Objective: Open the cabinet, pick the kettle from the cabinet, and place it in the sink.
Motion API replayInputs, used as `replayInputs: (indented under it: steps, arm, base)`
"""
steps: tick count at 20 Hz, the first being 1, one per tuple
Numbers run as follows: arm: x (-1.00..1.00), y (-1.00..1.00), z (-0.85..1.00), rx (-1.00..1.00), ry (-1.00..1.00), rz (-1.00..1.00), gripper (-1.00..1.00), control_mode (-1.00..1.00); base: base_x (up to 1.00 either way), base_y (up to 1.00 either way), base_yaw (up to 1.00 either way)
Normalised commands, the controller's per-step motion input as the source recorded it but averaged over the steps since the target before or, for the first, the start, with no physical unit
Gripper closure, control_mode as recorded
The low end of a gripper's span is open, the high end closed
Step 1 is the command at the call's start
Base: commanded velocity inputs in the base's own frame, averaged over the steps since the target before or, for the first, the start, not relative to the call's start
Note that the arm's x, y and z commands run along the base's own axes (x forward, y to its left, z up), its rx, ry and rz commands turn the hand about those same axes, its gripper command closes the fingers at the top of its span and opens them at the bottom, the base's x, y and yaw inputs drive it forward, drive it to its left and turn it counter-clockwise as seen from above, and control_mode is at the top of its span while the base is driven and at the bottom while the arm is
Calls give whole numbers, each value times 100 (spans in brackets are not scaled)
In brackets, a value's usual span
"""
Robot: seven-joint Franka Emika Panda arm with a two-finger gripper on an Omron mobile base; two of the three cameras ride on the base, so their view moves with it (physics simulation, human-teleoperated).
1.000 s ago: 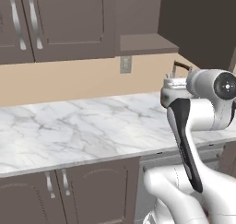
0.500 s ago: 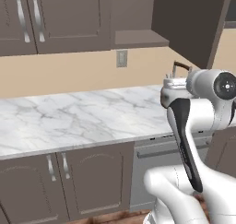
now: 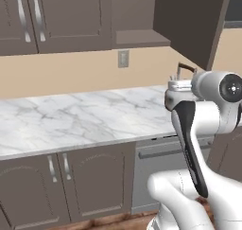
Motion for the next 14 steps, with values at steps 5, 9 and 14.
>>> replayInputs:
  steps: [5, 9, 14]
  arm:
    - [0, 0, 0, 0, 0, 0, 100, 100]
    - [0, 0, 0, 0, 0, 0, 100, 100]
    - [0, 0, 0, 0, 0, 0, 100, 100]
  base:
    - [-18, -62, 0]
    - [-53, -46, -5]
    - [-43, -35, -7]
